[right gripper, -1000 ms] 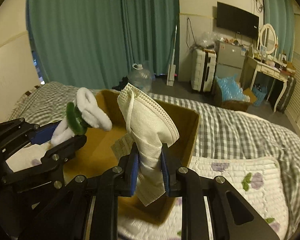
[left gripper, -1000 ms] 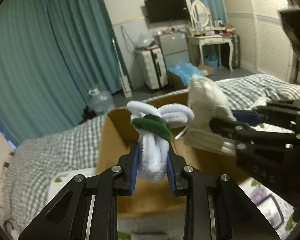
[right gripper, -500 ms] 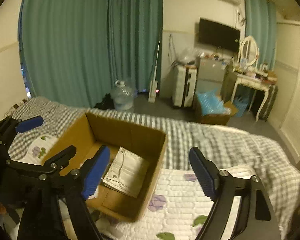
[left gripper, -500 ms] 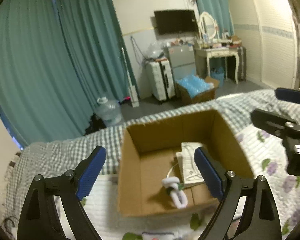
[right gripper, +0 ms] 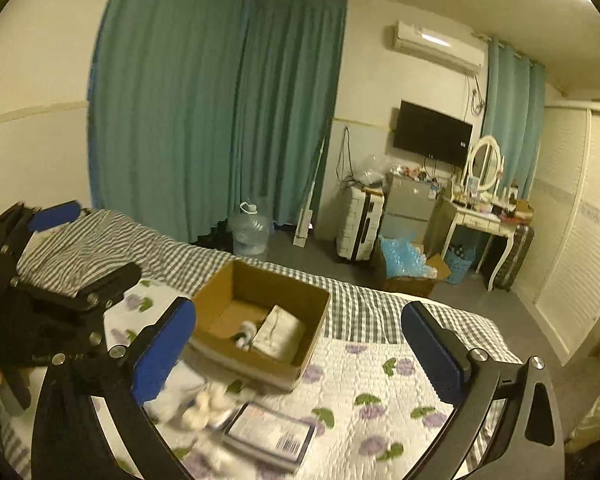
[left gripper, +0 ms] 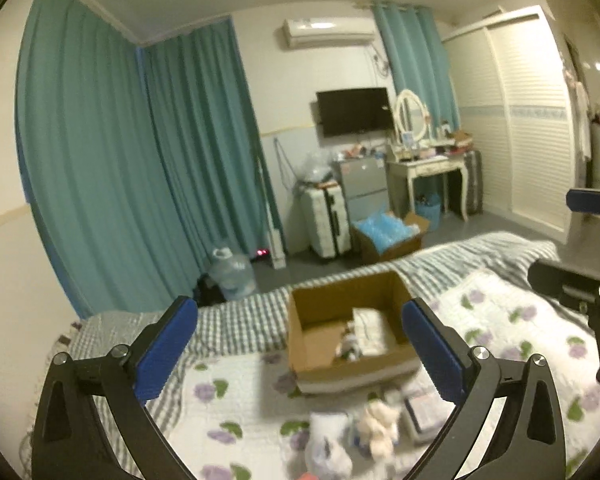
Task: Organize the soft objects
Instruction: 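Grasp the white mesh sock with the left gripper while the right grasps a white sock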
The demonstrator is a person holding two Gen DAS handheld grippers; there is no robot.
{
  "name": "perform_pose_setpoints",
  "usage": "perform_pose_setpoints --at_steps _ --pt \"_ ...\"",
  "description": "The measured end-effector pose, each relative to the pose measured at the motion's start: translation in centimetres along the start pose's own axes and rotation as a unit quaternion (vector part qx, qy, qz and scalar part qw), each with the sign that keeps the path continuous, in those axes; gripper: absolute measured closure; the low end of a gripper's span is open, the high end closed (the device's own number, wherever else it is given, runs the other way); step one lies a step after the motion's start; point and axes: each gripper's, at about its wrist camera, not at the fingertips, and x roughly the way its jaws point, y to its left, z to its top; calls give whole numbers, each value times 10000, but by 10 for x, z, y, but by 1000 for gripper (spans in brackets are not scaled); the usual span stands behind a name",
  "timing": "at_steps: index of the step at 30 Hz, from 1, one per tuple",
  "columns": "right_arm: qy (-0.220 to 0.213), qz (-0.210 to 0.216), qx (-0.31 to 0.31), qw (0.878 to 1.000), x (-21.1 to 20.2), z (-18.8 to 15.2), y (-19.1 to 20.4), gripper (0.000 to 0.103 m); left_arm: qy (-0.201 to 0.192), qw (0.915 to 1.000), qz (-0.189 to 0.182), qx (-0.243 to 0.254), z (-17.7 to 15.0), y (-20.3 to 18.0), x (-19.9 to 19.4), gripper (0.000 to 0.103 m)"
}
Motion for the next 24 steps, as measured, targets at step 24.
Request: perform_pose_setpoints --at_steps 24 --pt "2347 468 596 9691 119 -208 65 0 1356 9892 -148 -543 -184 -4 70 0"
